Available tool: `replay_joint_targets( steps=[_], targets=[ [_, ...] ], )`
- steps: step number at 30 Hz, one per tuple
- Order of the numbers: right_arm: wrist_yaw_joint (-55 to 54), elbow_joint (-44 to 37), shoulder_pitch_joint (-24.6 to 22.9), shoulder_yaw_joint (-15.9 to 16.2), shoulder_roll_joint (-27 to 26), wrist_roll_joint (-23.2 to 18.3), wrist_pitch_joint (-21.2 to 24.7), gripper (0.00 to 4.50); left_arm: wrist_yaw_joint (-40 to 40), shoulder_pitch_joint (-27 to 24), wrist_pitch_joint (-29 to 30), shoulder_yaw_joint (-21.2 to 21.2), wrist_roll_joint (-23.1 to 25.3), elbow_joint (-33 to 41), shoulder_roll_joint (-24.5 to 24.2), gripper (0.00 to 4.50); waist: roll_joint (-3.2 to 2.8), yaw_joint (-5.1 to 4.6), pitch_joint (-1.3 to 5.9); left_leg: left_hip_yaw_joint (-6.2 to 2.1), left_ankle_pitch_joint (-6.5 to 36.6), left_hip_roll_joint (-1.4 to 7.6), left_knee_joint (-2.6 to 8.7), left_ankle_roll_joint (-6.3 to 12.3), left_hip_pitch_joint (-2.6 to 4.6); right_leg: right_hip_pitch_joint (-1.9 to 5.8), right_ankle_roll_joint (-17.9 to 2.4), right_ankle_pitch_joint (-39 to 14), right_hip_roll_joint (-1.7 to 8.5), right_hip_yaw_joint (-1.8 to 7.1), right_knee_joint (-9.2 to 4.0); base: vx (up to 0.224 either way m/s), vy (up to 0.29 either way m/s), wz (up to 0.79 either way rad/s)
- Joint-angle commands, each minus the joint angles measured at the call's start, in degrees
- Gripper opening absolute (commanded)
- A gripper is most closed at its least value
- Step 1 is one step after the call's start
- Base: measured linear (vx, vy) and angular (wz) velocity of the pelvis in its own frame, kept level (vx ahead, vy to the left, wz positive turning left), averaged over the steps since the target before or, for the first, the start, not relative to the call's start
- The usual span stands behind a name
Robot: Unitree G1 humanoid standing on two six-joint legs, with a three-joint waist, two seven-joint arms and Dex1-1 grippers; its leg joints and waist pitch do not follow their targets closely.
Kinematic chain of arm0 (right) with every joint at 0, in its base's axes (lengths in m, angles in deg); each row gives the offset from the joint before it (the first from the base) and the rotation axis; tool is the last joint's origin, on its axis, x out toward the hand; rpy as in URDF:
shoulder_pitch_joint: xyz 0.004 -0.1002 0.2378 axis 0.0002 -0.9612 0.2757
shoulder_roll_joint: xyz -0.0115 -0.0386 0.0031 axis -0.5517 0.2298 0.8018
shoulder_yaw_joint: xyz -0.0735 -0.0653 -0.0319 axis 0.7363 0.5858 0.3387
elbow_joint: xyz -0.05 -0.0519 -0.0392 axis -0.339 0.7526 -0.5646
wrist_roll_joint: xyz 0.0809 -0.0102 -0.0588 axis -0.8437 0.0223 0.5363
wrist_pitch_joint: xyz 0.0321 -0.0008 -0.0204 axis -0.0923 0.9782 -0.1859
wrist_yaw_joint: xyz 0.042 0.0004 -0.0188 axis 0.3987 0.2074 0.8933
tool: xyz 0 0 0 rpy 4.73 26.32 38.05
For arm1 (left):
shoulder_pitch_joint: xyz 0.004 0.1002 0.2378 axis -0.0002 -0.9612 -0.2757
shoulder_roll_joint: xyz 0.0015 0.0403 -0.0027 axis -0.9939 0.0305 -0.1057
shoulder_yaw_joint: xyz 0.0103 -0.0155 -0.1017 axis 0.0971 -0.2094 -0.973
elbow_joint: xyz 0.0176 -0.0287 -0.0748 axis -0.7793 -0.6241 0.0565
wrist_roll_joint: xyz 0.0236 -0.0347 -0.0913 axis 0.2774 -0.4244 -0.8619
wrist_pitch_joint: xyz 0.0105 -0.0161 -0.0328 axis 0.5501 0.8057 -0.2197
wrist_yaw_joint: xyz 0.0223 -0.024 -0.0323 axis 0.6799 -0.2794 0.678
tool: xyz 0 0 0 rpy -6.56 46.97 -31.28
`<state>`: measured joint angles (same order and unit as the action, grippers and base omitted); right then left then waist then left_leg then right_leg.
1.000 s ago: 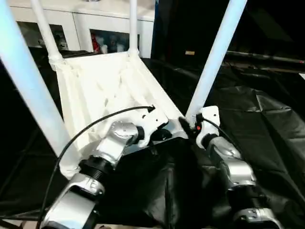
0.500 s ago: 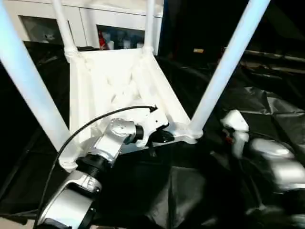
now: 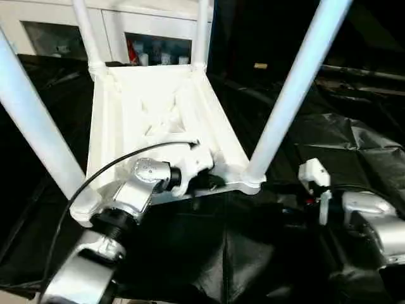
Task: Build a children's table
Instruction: Rotate table base
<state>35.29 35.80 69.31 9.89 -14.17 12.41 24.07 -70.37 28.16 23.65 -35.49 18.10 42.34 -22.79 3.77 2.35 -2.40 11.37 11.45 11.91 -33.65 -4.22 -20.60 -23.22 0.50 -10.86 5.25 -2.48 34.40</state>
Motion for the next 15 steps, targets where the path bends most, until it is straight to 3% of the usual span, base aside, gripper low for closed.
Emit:
replay_joint_targets(
  steps=[1, 4, 5, 6, 7, 9, 10, 11, 12, 13, 14, 15],
  targets=[
    [0.29, -2.09, -0.82, 0.46, 0.13, -0.99, 0.96, 2.99, 0.84, -0.41, 2.62, -1.83, -1.84, 3.67, -0.1, 0.77, 0.15, 0.25, 3.24, -0.57, 7.49, 1.93, 3.58, 5.84, 0.29, 2.93, -16.57, -2.53, 2.57, 1.8, -2.87, 0.0, 0.0, 0.0],
    [-1.71, -2.65, -0.71, 0.78, -2.1, -1.44, 2.09, 2.99, -0.77, -4.85, 9.06, -2.93, -4.53, 13.01, -2.25, 1.0, 0.32, 0.07, 3.13, -0.56, 7.59, 1.93, 3.66, 5.82, 0.13, 2.95, -16.45, -3.93, 2.65, 1.81, -2.89, 0.0, 0.0, 0.0],
    [-1.71, -2.65, -0.71, 0.78, -2.1, -1.44, 2.09, 2.99, -0.77, -4.85, 9.06, -2.93, -4.53, 13.01, -2.25, 1.08, 0.32, 0.07, 3.13, -0.56, 7.59, 1.93, 3.66, 5.82, 0.13, 2.95, -16.45, -3.93, 2.65, 1.81, -2.89, 0.0, 0.0, 0.0],
    [-2.38, -2.52, -0.52, 0.85, -2.9, -1.51, 2.49, 2.99, -1.66, -6.38, 10.73, -2.76, -5.31, 15.75, -3.24, 1.2, 0.11, -0.16, 3.0, -0.51, 8.5, 1.89, 3.76, 5.25, 0.34, 2.61, -15.67, -6.37, 2.43, 1.83, -3.2, 0.0, 0.0, 0.0],
    [-3.78, -1.83, -0.06, 1.13, -4.2, -0.98, 2.39, 2.99, -2.62, -8.69, 13.2, -2.7, -6.51, 19.72, -4.93, 1.2, 0.26, -0.2, 2.99, -0.58, 8.84, 1.94, 3.82, 4.64, 0.26, 2.63, -15.35, -7.38, 2.53, 1.84, -3.11, 0.0, 0.0, 0.0],
    [-4.32, -1.55, 0.15, 1.17, -4.68, -0.8, 2.17, 2.99, -2.92, -9.46, 13.92, -2.77, -6.96, 20.96, -5.51, 1.4, 0.01, -0.25, 2.81, -0.46, 9.6, 1.85, 3.93, 4.23, 0.4, 2.32, -14.74, -9.04, 2.28, 1.88, -3.51, 0.0, 0.0, 0.0],
    [-8.97, 0.99, 2.04, 0.8, -8.04, 0.15, 0.99, 2.99, -4.11, -14.68, 18.86, -3.78, -10.22, 29.06, -8.87, 1.46, 1.03, -0.2, 2.83, -0.46, 9.47, 1.91, 3.93, 3.82, 0.48, 2.29, -14.2, -9.73, 2.29, 1.86, -3.45, 0.0, 0.0, 0.0],
    [-8.97, 0.99, 2.04, 0.8, -8.04, 0.15, 0.99, 2.99, -4.11, -14.68, 18.86, -3.78, -10.22, 29.06, -8.87, 1.52, 0.52, -0.68, 2.55, -0.71, 9.28, 1.91, 4.57, 2.95, -0.24, 2.47, -14.24, -10.6, 2.46, 1.91, -3.17, 0.0, 0.0, 0.0],
    [-11.2, 2.25, 2.99, 0.44, -9.42, 0.38, 0.62, 2.99, -4.31, -16.79, 20.91, -4.39, -11.62, 32.26, -10.05, 1.58, 0.05, -0.33, 2.57, -0.52, 11.49, 1.9, 4.35, 1.73, 0.7, 1.84, -13.1, -13.53, 2.16, 1.84, -3.63, 0.0, 0.0, 0.0],
    [-15.66, 5.34, 4.96, -0.81, -11.44, 1.26, -1.08, 2.99, -3.67, -19.79, 23.36, -5.52, -13.3, 35.96, -10.82, 1.65, 0.65, -0.48, 2.73, -0.32, 11.26, 2.03, 4.09, 1.32, 1.19, 1.43, -13.67, -12.41, 2.27, 1.97, -3.44, 0.0, 0.0, 0.0],
    [-17.98, 7.09, 6.05, -1.59, -12.42, 1.63, -1.9, 2.99, -3.13, -21.32, 24.52, -6.08, -13.97, 37.8, -11.04, 1.74, 1.15, -0.86, 2.49, -0.64, 10.1, 1.82, 4.45, 0.85, -0.09, 2.12, -13.57, -12.64, 2.35, 2.0, -3.0, 0.0, 0.0, 0.0],
    [-20.63, 9.15, 7.33, -2.5, -13.5, 2.1, -2.88, 2.99, -2.43, -23.06, 25.8, -6.69, -14.59, 39.85, -11.21, 1.82, 0.88, -0.68, 2.4, -0.53, 10.78, 1.71, 4.51, 0.62, 0.11, 1.91, -12.97, -13.92, 2.1, 2.03, -3.35, 0.0, 0.0, 0.0]
  ],
)
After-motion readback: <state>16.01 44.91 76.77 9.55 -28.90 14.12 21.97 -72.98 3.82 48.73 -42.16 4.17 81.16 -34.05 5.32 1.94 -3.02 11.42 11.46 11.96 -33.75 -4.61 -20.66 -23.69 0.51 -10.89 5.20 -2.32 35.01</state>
